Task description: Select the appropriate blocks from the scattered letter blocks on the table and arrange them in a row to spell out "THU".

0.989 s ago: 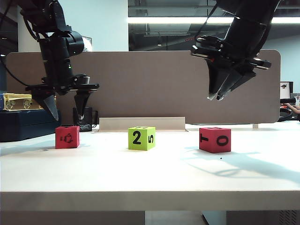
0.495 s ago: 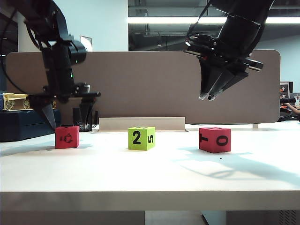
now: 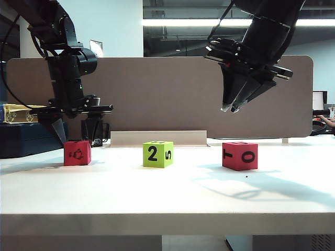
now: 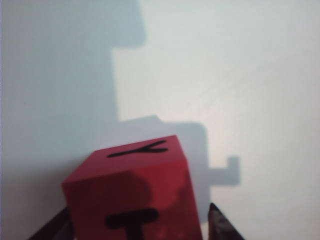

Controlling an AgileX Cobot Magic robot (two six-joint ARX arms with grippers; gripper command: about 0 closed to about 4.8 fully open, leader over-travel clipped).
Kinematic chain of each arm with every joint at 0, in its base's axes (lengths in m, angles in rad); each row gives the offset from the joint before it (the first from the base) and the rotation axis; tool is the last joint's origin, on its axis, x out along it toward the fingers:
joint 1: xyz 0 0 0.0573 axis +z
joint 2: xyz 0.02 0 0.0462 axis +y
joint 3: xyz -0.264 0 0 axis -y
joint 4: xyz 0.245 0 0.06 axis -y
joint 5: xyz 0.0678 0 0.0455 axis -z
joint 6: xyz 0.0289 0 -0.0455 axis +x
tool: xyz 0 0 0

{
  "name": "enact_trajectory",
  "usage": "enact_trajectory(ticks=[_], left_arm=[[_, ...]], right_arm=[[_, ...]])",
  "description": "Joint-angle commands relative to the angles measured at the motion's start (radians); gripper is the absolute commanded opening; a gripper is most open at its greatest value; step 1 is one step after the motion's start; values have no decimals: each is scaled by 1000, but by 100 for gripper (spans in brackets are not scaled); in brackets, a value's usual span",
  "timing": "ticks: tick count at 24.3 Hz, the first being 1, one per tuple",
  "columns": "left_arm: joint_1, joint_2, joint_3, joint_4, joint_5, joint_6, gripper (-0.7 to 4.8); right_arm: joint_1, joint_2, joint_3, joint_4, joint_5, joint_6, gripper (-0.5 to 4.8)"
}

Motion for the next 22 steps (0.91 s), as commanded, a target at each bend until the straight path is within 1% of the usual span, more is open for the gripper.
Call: enact_trajectory(ticks=[1,9,19,21,22], left_arm=[[-2,-7,0,18,-18,-2,336],[-2,-4,0,17,-21,-2,335],[-5,36,0,-22,-9,-2,334],[-7,36,0,-17,-9,-2,327],[-8,36,0,-16,-9,-2,313]], right_arm=[[1,-3,6,8,-5,1,89],[1,-3,6,8,-5,1,90],[1,-3,6,-6,-5,1,89],[1,-3,6,-6,-5,1,89],[1,-3,6,-6,-5,1,89]])
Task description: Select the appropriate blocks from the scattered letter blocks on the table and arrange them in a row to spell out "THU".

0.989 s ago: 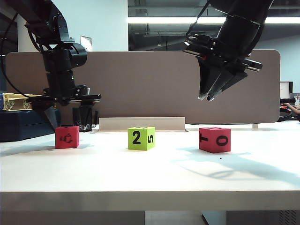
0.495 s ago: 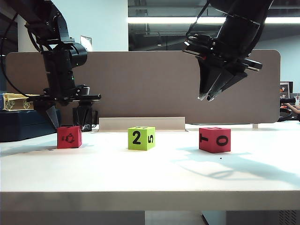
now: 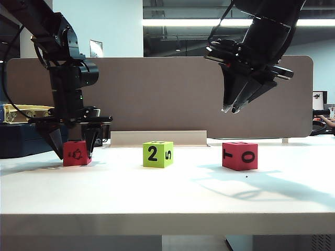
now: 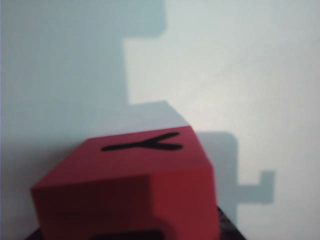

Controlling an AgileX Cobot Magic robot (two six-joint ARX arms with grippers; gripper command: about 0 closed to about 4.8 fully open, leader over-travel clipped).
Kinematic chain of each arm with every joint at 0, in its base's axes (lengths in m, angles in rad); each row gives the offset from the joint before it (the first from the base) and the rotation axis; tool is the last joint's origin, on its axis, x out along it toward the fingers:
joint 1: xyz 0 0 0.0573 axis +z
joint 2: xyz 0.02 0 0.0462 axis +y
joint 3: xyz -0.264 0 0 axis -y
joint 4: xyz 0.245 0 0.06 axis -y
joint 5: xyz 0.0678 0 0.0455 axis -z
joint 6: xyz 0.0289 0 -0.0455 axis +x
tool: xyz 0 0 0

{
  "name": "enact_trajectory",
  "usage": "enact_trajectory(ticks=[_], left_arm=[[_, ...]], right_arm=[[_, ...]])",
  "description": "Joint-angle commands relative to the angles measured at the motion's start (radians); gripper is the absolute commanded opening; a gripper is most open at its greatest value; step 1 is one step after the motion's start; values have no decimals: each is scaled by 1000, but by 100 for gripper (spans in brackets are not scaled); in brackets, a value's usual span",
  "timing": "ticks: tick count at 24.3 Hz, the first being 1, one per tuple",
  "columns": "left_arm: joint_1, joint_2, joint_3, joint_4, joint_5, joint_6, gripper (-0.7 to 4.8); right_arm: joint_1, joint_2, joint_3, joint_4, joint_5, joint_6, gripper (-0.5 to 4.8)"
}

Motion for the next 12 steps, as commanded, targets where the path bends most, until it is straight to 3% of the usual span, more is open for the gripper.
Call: enact_trajectory(ticks=[1,2,7,12], left_arm=[[-6,-7,4,11,1,-2,292],[-9,-7,4,13,1,-2,269],[-12,-7,4,19,7,-1,268],[-37,-7,4,7,87,31,268]], right_arm=[[1,-3,6,4,-5,1,89],[1,-3,6,4,-5,1,89],[1,-3,6,3,-5,1,89],[1,-3,6,4,-5,1,89]])
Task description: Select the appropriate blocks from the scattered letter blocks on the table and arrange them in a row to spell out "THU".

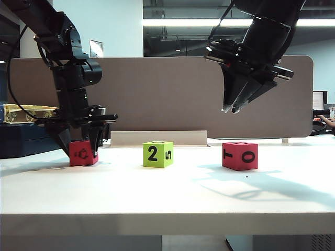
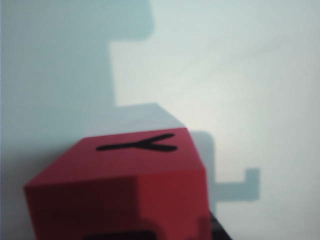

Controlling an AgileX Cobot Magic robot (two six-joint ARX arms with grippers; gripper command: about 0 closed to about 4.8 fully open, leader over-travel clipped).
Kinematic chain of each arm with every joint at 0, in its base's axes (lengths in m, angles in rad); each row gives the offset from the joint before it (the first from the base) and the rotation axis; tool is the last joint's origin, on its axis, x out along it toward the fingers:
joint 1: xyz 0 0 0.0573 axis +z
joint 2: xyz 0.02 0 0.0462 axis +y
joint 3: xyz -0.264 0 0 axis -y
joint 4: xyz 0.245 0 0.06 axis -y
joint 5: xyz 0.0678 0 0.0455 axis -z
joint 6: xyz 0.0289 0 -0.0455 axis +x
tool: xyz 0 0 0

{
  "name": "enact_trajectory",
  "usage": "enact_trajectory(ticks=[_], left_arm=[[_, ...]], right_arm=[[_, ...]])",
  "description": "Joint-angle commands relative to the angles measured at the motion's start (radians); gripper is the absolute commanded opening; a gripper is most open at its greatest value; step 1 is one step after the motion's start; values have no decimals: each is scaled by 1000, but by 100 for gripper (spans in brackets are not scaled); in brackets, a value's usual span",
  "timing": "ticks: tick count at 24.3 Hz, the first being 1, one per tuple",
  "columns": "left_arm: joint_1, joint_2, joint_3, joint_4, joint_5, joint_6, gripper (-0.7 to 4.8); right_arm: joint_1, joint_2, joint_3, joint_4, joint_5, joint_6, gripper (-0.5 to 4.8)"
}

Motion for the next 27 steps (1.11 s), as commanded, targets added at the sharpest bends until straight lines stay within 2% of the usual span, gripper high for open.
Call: enact_trajectory(ticks=[1,13,20,24,26,27], left_arm=[[-36,-6,4,-10,31,48,268],[-142,-6,4,-27,99,66,268],[-179,-6,4,16,71,58,269],[-178,-6,4,16,65,60,286],[-178,-6,4,16,65,61,344],[-178,-6,4,17,65,63,350]], right_arm=[[1,-3,6,4,-5,1,89],[2,-3,6,5,-5,1,89],[2,-3,6,-8,-5,1,90],[2,-3,6,-25,-5,1,89],[2,-3,6,-26,-5,1,90],[2,-3,6,-26,-5,1,90]])
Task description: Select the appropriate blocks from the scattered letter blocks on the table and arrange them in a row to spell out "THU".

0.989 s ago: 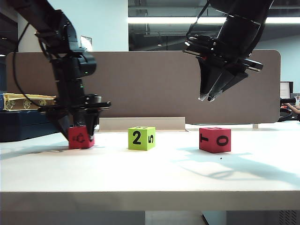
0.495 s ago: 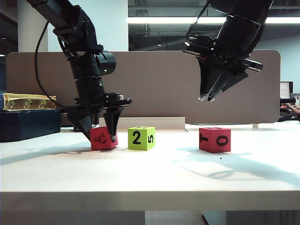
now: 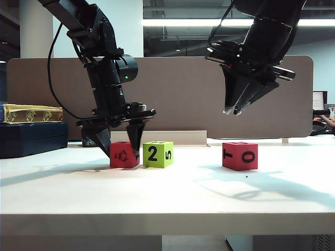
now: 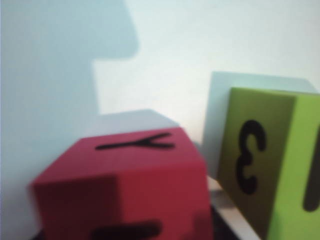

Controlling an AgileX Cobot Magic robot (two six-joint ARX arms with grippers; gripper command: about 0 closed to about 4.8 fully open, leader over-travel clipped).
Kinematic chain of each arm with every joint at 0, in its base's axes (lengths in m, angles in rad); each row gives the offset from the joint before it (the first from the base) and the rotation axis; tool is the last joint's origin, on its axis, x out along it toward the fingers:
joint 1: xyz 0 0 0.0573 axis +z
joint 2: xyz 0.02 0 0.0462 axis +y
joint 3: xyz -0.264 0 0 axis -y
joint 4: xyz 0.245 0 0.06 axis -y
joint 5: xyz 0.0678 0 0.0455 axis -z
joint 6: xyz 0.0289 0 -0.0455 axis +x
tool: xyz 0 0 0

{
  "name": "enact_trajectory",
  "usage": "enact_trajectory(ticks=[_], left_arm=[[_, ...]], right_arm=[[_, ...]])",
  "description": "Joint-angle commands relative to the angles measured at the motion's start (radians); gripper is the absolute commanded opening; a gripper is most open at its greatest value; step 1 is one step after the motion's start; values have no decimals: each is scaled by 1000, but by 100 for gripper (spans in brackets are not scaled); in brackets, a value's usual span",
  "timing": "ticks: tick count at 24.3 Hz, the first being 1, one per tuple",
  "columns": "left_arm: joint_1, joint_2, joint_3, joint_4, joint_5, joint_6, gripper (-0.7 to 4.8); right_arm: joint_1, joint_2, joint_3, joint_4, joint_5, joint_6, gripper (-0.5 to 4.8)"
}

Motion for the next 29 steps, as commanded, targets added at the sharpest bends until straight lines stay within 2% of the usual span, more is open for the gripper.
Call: enact_trajectory(ticks=[1,4,6,11,13,17,21,23,24,27,29], left_arm=[[-4,-5,3,5,0,0,350],[-4,-5,4,5,0,4,367],[-3,-5,9,2,0,5,479],[-3,-7,11,4,-19,13,479],[-3,-16,11,3,-27,31,479],[-2,-62,11,4,-161,75,479],[7,-124,11,4,-203,76,479],[12,-150,11,-12,-199,76,479],[14,-161,11,-18,-198,77,479],[16,-195,11,-25,-198,94,479],[19,-206,11,-48,-196,94,479]], right_arm=[[1,-3,6,1,-5,1,89],[1,-3,6,2,-5,1,90],[1,-3,6,2,-5,1,90],[1,-3,6,9,-4,1,91],[1,-3,6,24,-1,0,112],[1,-3,7,80,5,0,115],[-1,-1,7,110,123,-40,116],[-18,1,7,111,140,-53,120],[-25,2,7,111,138,-52,135],[-48,18,8,109,132,-53,249],[-51,41,21,103,131,-53,257]])
